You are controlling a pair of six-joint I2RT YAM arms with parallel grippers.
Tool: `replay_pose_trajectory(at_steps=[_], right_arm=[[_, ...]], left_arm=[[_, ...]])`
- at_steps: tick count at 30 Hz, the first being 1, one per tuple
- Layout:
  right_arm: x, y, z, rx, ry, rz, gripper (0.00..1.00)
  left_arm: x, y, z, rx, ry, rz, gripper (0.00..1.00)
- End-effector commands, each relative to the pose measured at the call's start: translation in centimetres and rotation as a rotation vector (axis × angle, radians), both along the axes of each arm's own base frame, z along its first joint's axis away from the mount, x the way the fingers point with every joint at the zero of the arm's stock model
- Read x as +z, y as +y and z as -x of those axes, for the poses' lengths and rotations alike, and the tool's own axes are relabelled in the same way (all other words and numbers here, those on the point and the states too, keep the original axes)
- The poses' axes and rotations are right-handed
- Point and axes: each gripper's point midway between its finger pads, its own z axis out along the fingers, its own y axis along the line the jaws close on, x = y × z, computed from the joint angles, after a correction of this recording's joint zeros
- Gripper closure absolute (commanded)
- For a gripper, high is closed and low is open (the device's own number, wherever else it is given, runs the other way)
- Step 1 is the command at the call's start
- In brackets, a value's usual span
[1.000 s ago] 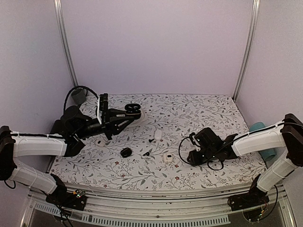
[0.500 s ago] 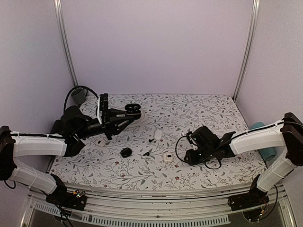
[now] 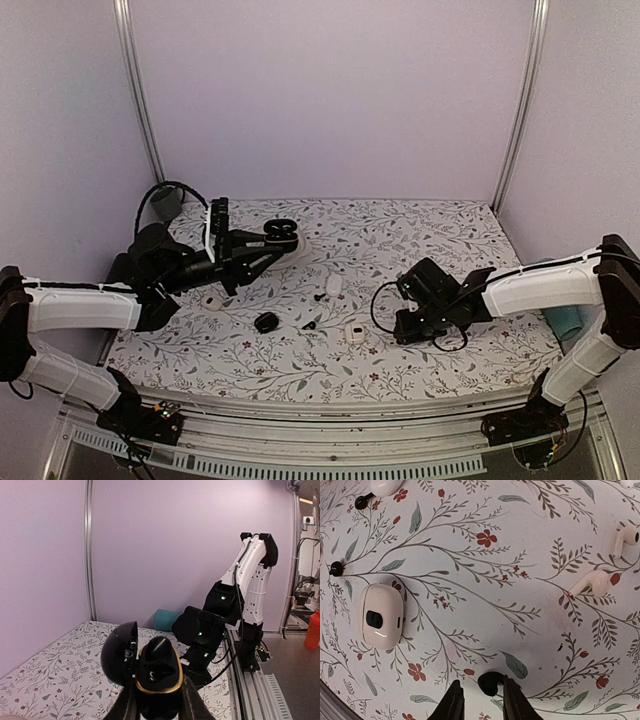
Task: Insert the wireless bluetooth earbuds into the charging case
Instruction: Adjust the left earbud at the center of the board.
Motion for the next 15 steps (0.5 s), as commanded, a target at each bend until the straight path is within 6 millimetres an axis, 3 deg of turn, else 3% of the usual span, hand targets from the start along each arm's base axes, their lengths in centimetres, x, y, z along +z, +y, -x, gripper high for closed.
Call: replay_pose_trajectory(at_steps=[1, 15], right_arm=[[0.08, -0.44, 0.41, -0.064, 0.043, 0.034, 0.72], [-0.89, 0.14, 0.22, -0.081, 0.076, 0.084, 0.74]], left_arm=[[1.71, 0.23, -0.15, 0.013, -0.040, 0.026, 1.00], [1.74, 0.39, -0.09, 0.020, -0.043, 0.027, 1.00]])
